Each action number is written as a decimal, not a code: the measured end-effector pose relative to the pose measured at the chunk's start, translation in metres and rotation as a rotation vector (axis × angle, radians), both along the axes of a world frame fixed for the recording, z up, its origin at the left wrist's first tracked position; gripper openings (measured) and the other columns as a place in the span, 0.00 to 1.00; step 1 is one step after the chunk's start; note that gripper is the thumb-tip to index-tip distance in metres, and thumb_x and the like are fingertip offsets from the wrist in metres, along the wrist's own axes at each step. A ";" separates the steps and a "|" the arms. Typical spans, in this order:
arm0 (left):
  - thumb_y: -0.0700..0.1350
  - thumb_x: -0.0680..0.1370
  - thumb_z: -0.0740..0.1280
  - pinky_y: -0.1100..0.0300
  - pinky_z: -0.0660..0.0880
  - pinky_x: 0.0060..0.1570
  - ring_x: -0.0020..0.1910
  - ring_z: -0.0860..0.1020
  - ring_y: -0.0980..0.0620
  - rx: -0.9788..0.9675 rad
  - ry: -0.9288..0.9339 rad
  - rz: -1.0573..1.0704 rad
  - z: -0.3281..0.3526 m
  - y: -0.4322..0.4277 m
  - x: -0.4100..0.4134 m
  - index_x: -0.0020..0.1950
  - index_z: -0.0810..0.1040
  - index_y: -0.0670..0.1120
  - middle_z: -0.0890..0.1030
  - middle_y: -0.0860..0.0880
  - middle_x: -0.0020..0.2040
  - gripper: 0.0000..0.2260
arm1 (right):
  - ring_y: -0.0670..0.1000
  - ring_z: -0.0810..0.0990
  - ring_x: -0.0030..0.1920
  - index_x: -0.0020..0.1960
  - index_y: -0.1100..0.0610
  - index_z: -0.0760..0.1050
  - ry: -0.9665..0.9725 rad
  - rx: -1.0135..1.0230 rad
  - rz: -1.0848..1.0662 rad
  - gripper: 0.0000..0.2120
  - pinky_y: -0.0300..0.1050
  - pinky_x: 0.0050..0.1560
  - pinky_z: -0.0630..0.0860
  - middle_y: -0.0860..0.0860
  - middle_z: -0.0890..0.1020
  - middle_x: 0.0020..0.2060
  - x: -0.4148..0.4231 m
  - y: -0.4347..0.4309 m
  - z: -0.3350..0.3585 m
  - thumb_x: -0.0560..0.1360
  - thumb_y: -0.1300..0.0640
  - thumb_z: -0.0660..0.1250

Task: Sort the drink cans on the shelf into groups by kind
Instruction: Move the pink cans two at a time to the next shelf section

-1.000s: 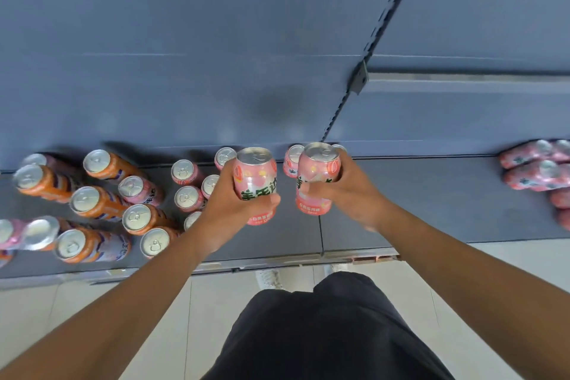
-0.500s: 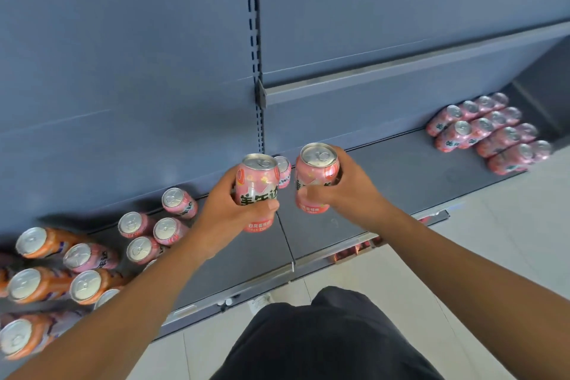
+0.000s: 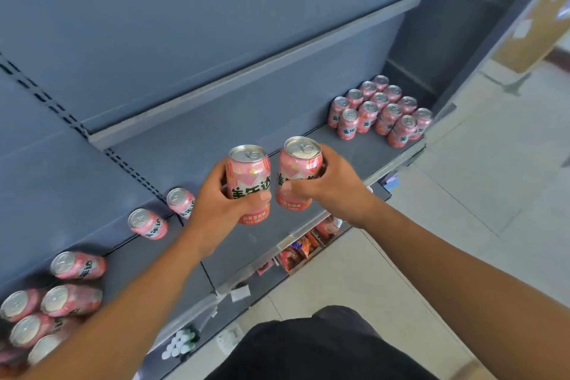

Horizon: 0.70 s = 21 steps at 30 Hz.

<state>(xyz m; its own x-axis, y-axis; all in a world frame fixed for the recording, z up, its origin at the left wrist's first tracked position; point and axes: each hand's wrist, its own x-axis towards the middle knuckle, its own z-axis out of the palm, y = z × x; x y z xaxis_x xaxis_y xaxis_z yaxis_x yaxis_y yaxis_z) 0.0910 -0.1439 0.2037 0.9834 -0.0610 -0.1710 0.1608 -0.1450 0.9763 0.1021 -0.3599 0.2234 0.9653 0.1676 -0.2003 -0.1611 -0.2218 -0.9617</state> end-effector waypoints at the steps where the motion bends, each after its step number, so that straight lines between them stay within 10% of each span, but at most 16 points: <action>1: 0.38 0.67 0.80 0.69 0.77 0.41 0.47 0.82 0.62 0.000 -0.004 -0.010 0.001 -0.018 0.002 0.58 0.75 0.57 0.84 0.62 0.48 0.25 | 0.40 0.82 0.51 0.63 0.47 0.72 -0.002 0.003 -0.023 0.28 0.29 0.45 0.77 0.43 0.82 0.52 -0.001 -0.018 0.000 0.68 0.58 0.80; 21: 0.50 0.60 0.81 0.57 0.80 0.53 0.54 0.83 0.52 -0.001 0.060 -0.395 -0.026 -0.207 0.090 0.63 0.76 0.54 0.84 0.52 0.55 0.33 | 0.43 0.81 0.54 0.68 0.48 0.70 0.007 -0.112 -0.320 0.36 0.38 0.53 0.79 0.42 0.81 0.55 0.035 -0.218 -0.023 0.64 0.55 0.82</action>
<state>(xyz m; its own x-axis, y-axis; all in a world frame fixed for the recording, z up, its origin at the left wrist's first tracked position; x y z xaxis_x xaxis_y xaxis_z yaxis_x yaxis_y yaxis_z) 0.1813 -0.3514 0.1777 0.8726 -0.4325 -0.2268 0.1493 -0.2059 0.9671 0.1369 -0.5779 0.2008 0.9640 -0.1671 -0.2071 -0.2461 -0.2636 -0.9327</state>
